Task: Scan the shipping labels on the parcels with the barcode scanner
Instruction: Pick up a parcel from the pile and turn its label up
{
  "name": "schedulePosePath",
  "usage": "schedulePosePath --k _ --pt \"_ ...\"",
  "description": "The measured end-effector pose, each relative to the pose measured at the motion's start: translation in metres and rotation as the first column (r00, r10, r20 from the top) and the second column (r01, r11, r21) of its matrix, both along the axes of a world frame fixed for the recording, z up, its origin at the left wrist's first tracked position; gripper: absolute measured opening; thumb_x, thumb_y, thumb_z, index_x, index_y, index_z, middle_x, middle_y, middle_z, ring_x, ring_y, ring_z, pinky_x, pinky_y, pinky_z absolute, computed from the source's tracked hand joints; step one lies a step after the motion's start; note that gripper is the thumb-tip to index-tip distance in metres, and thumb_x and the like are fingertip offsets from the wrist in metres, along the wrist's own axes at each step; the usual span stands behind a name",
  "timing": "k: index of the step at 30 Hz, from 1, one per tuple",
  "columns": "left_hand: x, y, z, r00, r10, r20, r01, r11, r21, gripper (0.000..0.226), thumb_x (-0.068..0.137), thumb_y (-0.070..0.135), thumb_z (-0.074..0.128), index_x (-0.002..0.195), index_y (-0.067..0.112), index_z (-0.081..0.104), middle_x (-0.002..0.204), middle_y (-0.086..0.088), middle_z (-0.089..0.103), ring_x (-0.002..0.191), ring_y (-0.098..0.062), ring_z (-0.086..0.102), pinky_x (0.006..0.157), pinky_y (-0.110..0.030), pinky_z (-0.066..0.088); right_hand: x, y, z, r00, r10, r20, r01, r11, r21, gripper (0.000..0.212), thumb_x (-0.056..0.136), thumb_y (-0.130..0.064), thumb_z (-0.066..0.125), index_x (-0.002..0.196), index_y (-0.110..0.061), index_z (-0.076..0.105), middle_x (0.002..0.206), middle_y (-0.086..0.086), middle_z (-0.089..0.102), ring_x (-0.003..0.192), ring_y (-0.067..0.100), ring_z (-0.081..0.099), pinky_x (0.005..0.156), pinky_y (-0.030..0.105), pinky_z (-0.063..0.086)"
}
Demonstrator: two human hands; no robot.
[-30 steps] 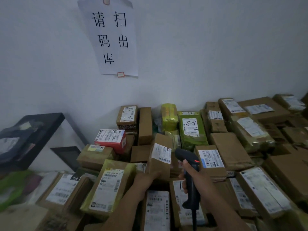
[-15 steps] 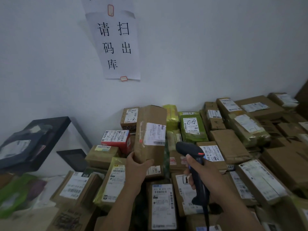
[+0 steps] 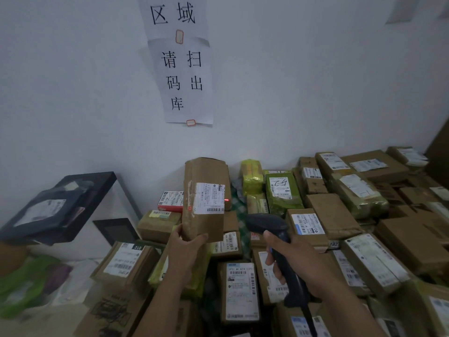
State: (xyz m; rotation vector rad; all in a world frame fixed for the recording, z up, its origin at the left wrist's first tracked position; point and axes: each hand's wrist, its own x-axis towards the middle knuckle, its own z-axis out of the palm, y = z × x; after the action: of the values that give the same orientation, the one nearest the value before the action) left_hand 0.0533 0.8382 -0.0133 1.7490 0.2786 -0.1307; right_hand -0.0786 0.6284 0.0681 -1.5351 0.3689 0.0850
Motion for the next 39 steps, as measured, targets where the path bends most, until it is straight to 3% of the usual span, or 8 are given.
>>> schedulePosePath --k 6,12,20,25,30,34,37,39 --pt "-0.002 0.008 0.0 1.0 0.009 0.01 -0.009 1.0 0.005 0.087 0.075 0.029 0.081 0.147 0.025 0.033 0.14 -0.006 0.049 0.12 -0.028 0.052 0.093 -0.046 0.049 0.002 0.009 0.003 1.0 0.022 0.011 -0.022 1.0 0.007 0.041 0.088 -0.041 0.064 0.078 -0.001 0.058 0.069 0.017 0.065 0.046 0.026 0.052 0.043 0.028 0.044" --pt "-0.002 0.011 -0.003 1.0 0.001 0.015 -0.001 1.0 0.012 0.085 0.079 0.023 0.078 0.15 0.021 0.031 0.144 -0.008 0.046 0.124 -0.029 0.049 0.084 -0.038 0.043 0.005 0.01 0.004 0.999 0.032 0.012 -0.032 0.999 0.016 0.04 0.088 -0.04 0.064 0.082 -0.001 0.057 0.07 0.019 0.063 0.045 0.025 0.052 0.042 0.029 0.044" --pt "-0.001 0.006 -0.003 1.0 -0.012 0.002 0.012 0.998 0.062 0.083 0.076 0.032 0.081 0.145 0.024 0.034 0.14 -0.006 0.048 0.118 -0.026 0.052 0.096 -0.048 0.049 0.007 0.004 0.001 1.0 0.014 0.014 -0.014 1.0 0.004 0.048 0.082 -0.047 0.064 0.082 0.001 0.06 0.072 0.023 0.064 0.047 0.025 0.054 0.044 0.029 0.046" --pt "-0.007 -0.016 -0.003 0.998 -0.054 -0.045 0.06 0.988 0.142 0.069 0.077 0.038 0.079 0.135 0.019 0.046 0.12 -0.002 0.06 0.095 -0.015 0.06 0.067 -0.026 0.049 0.007 -0.011 -0.008 0.982 -0.185 0.036 0.183 0.982 0.054 0.046 0.085 -0.045 0.063 0.081 0.002 0.061 0.069 0.019 0.065 0.044 0.022 0.054 0.043 0.03 0.046" --pt "-0.008 -0.051 -0.011 0.991 -0.125 -0.042 0.132 0.944 0.302 0.096 0.045 0.069 0.071 0.127 0.022 0.055 0.114 0.002 0.062 0.099 -0.016 0.062 0.084 -0.041 0.057 0.012 -0.029 -0.025 0.921 -0.39 0.019 0.386 0.916 0.107 0.044 0.085 -0.046 0.065 0.066 -0.006 0.063 0.066 0.022 0.063 0.049 0.027 0.054 0.05 0.033 0.047" --pt "0.002 -0.085 -0.013 0.984 -0.169 -0.056 0.177 0.889 0.421 0.078 0.069 0.054 0.078 0.128 0.012 0.051 0.124 -0.007 0.055 0.101 -0.017 0.055 0.081 -0.032 0.049 0.023 -0.039 -0.036 0.912 -0.41 -0.029 0.41 0.904 0.117 0.047 0.08 -0.052 0.066 0.063 -0.008 0.064 0.069 0.024 0.064 0.05 0.028 0.055 0.056 0.036 0.046" --pt "0.015 -0.11 -0.02 0.981 -0.169 -0.091 0.192 0.856 0.48 0.083 0.073 0.054 0.076 0.134 0.008 0.044 0.133 -0.012 0.047 0.115 -0.026 0.052 0.091 -0.036 0.048 0.035 -0.045 -0.045 0.91 -0.409 -0.067 0.414 0.901 0.131 0.045 0.086 -0.047 0.065 0.071 -0.005 0.062 0.07 0.019 0.065 0.05 0.027 0.055 0.052 0.032 0.047" --pt "0.022 -0.125 -0.023 0.977 -0.176 -0.119 0.213 0.826 0.522 0.085 0.078 0.057 0.073 0.138 0.006 0.04 0.139 -0.014 0.041 0.121 -0.029 0.05 0.086 -0.033 0.044 0.042 -0.048 -0.053 0.913 -0.393 -0.107 0.406 0.901 0.152 0.044 0.087 -0.047 0.064 0.077 -0.004 0.063 0.068 0.013 0.065 0.048 0.025 0.056 0.048 0.029 0.047"
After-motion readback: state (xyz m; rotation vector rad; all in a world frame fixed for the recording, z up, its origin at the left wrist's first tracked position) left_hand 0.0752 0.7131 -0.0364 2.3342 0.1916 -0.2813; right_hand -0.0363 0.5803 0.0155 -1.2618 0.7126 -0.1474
